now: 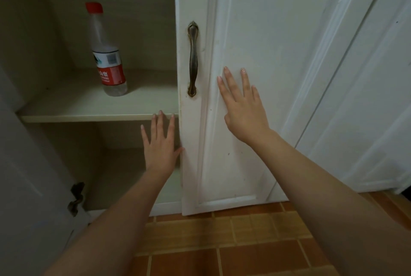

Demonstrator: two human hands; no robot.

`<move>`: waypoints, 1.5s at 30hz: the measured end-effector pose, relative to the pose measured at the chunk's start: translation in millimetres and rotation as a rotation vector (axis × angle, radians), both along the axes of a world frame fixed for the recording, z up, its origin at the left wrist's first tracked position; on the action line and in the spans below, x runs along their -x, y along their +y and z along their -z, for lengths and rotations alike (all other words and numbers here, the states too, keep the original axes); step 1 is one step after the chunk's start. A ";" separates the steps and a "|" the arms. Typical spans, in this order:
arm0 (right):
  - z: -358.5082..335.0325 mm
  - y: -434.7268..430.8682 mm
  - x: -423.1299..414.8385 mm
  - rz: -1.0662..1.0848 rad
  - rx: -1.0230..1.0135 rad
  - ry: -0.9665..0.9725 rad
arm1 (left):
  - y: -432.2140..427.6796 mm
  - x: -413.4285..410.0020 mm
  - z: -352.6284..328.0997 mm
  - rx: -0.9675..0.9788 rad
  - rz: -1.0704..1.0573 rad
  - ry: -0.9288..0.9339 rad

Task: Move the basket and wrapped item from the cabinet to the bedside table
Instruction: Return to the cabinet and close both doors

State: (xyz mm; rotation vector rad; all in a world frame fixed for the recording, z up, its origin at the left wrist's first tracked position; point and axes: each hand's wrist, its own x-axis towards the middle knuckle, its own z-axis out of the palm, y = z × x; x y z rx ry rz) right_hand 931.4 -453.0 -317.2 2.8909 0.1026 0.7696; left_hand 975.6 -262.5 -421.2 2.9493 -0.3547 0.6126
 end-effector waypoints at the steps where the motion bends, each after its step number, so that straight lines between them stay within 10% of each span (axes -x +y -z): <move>1: 0.5 0.0 -0.4 0.002 0.001 -0.002 | 0.4 -0.1 1.0 -0.003 0.001 0.001; 23: 4.5 7.6 32.4 -0.204 -0.241 -0.054 | 45.6 29.9 -12.2 0.133 0.021 -0.123; 45: 21.2 140.0 168.7 -0.693 -0.476 0.058 | 203.4 261.9 -44.5 0.042 -0.230 -0.317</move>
